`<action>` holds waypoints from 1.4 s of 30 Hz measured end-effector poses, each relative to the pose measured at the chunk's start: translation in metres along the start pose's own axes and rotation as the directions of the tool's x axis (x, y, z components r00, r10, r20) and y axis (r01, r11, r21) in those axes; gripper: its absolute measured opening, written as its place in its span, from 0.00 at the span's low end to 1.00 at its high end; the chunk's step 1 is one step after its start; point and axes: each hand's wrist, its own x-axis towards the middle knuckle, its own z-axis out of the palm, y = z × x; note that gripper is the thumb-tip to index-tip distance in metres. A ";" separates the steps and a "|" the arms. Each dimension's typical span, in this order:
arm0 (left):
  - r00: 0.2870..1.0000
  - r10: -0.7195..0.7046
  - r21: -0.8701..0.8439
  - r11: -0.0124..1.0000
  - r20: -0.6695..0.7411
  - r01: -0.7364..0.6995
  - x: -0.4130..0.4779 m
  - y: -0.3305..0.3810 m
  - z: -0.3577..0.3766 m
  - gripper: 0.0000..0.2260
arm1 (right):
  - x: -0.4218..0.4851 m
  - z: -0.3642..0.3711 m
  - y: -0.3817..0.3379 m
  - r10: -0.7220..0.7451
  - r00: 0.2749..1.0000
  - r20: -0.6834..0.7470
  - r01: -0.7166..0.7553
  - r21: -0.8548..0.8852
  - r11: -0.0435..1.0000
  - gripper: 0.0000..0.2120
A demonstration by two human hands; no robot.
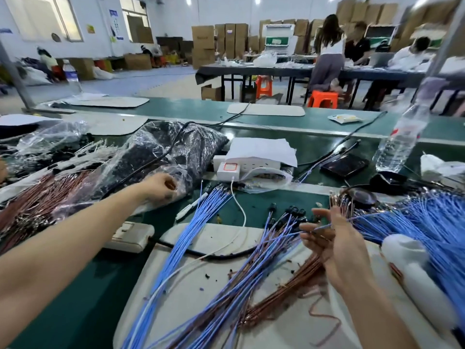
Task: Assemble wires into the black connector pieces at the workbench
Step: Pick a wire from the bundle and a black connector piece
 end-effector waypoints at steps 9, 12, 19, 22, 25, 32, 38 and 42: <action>0.998 -0.029 0.363 0.930 -0.054 0.046 -0.027 0.027 -0.020 0.04 | 0.002 -0.009 0.006 -0.050 0.995 -0.089 0.046 -0.041 0.998 0.18; 0.961 0.143 0.506 0.863 -0.238 -0.003 -0.040 0.043 -0.040 0.05 | 0.002 -0.008 0.010 -0.079 0.993 -0.087 0.069 -0.112 0.991 0.13; 0.834 0.460 -0.402 0.731 -0.306 -0.551 -0.102 0.124 0.021 0.07 | -0.003 0.001 0.016 -0.058 0.998 -0.035 0.054 -0.103 0.993 0.17; 0.873 0.437 -0.613 0.635 -0.216 -0.470 -0.110 0.133 0.078 0.11 | -0.003 0.001 0.017 -0.139 0.990 -0.032 0.131 -0.181 0.975 0.06; 0.882 0.443 -0.724 0.555 -0.159 -0.410 -0.103 0.126 0.096 0.12 | -0.005 0.001 0.017 -0.248 0.968 0.032 0.237 -0.436 0.868 0.11; 0.787 0.587 -0.634 0.540 -0.187 -0.553 -0.098 0.117 0.107 0.17 | -0.016 0.017 0.028 -0.432 0.882 0.191 0.455 -0.589 0.668 0.13; 0.741 0.628 -0.588 0.514 -0.238 -0.625 -0.100 0.118 0.106 0.16 | -0.018 0.018 0.028 -0.588 0.802 0.103 0.550 -0.510 0.662 0.10; 0.725 0.649 -0.583 0.505 -0.230 -0.637 -0.101 0.119 0.107 0.13 | -0.020 0.018 0.028 -0.635 0.767 0.092 0.605 -0.433 0.668 0.11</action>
